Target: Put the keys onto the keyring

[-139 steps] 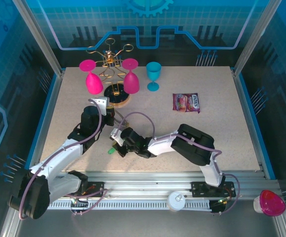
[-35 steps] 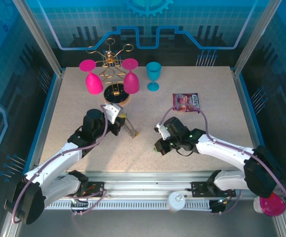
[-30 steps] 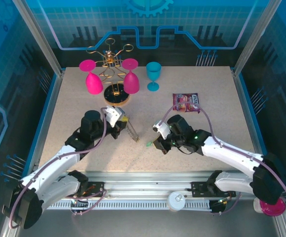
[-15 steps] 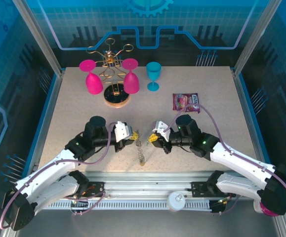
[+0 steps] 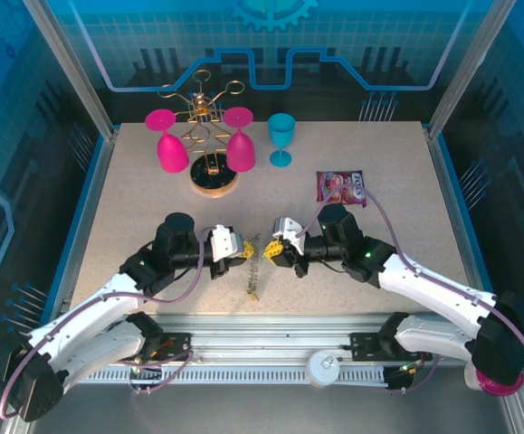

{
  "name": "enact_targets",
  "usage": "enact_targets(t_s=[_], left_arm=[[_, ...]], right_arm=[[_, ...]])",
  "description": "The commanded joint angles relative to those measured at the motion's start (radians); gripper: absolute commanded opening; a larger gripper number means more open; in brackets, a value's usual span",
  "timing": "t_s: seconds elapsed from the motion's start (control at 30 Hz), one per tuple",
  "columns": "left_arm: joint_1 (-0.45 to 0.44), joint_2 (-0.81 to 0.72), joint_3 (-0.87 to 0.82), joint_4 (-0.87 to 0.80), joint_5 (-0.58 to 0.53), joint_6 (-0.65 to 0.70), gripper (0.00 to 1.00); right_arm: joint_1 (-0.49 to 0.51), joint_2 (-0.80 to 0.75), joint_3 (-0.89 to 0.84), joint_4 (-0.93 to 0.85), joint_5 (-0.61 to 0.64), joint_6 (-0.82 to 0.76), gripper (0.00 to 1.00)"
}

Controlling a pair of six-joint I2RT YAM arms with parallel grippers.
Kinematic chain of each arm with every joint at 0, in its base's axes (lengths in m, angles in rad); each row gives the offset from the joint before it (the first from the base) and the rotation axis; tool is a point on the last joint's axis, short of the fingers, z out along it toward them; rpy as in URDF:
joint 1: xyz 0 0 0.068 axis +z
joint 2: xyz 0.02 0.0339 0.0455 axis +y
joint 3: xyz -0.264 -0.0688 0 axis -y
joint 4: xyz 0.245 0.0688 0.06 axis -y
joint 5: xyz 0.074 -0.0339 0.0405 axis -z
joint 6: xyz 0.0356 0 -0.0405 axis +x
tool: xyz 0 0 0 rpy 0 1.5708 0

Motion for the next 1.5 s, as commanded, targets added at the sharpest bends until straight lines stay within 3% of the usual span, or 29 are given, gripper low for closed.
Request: enact_targets(t_s=[0.0,0.77,1.47], left_arm=[[-0.01,0.008,0.021,0.03,0.037,0.023,0.0],[-0.01,0.035,0.038,0.021,-0.009,0.011,0.0],[-0.01,0.048,0.049,0.002,-0.02,0.001,0.0]], right_arm=[[0.006,0.013,0.042,0.043,-0.011,-0.024,0.0],[0.037,0.06,0.083,-0.071,0.077,-0.133,0.0],[0.062,0.057,0.072,-0.042,0.115,-0.151,0.0]])
